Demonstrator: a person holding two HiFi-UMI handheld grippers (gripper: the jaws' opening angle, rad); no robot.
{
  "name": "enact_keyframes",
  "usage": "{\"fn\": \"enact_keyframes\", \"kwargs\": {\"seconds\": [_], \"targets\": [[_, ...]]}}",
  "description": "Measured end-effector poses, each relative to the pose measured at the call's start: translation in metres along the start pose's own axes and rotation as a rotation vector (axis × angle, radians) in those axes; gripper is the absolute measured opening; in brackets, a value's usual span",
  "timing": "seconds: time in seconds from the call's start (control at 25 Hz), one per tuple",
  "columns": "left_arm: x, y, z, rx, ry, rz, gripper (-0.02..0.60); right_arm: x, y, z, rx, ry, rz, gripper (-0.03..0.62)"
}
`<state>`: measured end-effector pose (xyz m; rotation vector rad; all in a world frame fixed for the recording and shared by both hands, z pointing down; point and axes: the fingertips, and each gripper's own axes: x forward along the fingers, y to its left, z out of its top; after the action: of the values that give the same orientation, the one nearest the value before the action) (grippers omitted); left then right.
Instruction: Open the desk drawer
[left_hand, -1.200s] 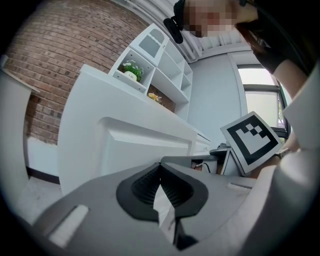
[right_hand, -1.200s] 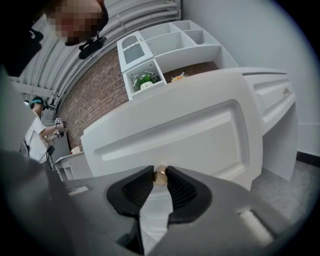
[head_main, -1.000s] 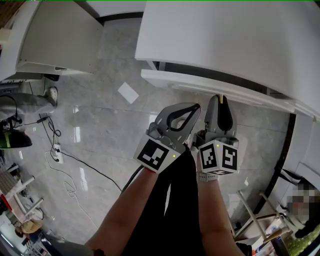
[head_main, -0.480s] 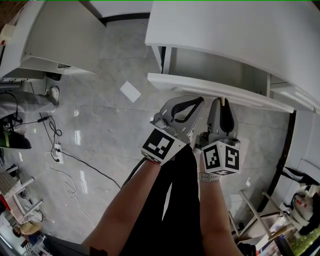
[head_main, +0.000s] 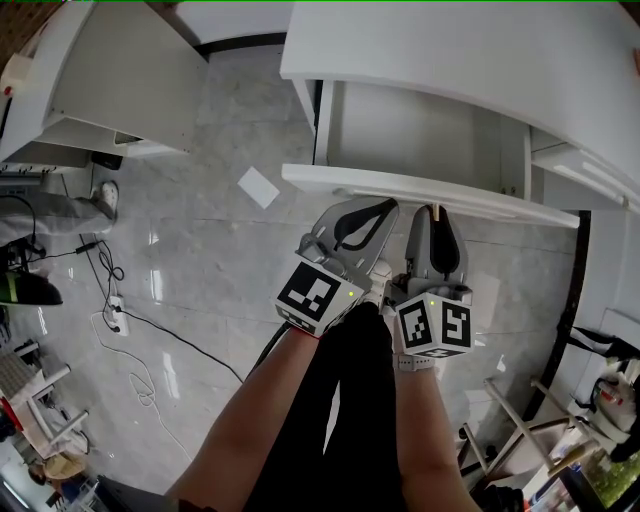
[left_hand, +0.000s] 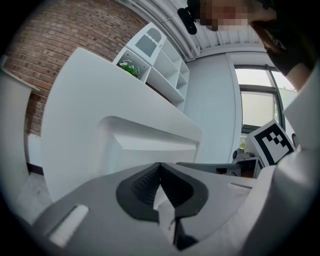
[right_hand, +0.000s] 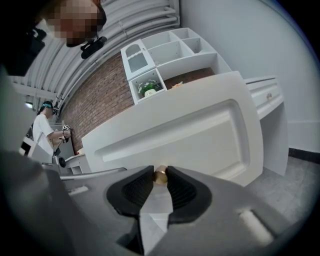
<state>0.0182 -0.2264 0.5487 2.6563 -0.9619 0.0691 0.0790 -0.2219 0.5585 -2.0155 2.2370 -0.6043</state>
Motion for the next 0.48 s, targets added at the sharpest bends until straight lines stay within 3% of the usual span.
{"fn": "enact_keyframes", "kwargs": {"seconds": [0.48], "targets": [[-0.018, -0.026, -0.01, -0.053, -0.002, 0.011, 0.003, -0.032, 0.004, -0.009, 0.037, 0.037, 0.046, 0.083]]}}
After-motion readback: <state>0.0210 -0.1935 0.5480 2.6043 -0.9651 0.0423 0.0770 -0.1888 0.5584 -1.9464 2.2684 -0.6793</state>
